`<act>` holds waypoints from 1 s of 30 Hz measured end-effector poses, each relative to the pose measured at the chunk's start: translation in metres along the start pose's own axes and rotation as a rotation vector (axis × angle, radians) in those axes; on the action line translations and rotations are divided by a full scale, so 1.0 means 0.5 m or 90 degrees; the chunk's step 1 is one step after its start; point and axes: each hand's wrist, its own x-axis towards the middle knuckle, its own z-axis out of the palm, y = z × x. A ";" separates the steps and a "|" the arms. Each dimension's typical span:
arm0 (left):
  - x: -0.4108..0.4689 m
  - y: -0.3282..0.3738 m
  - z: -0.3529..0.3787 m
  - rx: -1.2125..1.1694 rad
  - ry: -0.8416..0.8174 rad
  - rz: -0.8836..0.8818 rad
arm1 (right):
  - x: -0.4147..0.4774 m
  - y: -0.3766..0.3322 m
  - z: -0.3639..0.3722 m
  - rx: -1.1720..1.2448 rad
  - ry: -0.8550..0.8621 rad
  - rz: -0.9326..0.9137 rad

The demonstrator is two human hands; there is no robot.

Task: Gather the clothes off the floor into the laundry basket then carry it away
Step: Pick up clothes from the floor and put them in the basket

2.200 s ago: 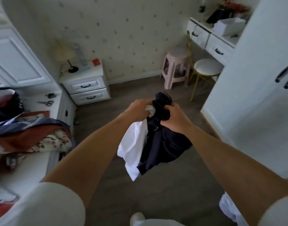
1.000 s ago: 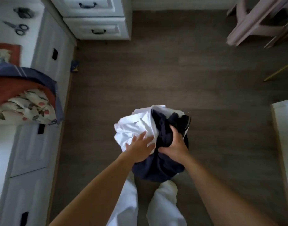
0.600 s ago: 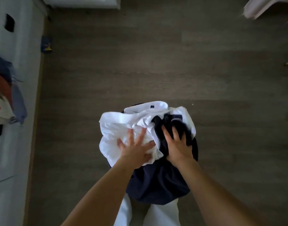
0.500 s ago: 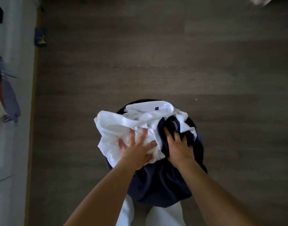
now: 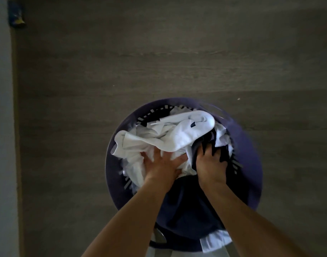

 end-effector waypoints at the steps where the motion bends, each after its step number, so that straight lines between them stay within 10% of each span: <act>1: 0.003 0.000 0.000 -0.001 0.003 0.000 | 0.000 0.000 -0.013 0.013 0.001 -0.005; 11: -0.089 0.020 -0.037 0.038 0.051 -0.012 | -0.101 0.037 -0.107 0.102 -0.006 -0.003; 19: -0.281 0.025 -0.040 -0.266 0.146 0.037 | -0.309 0.102 -0.148 0.217 0.129 0.005; 30: -0.299 -0.012 0.057 -0.033 0.231 -0.033 | -0.332 0.074 -0.051 0.132 0.109 -0.104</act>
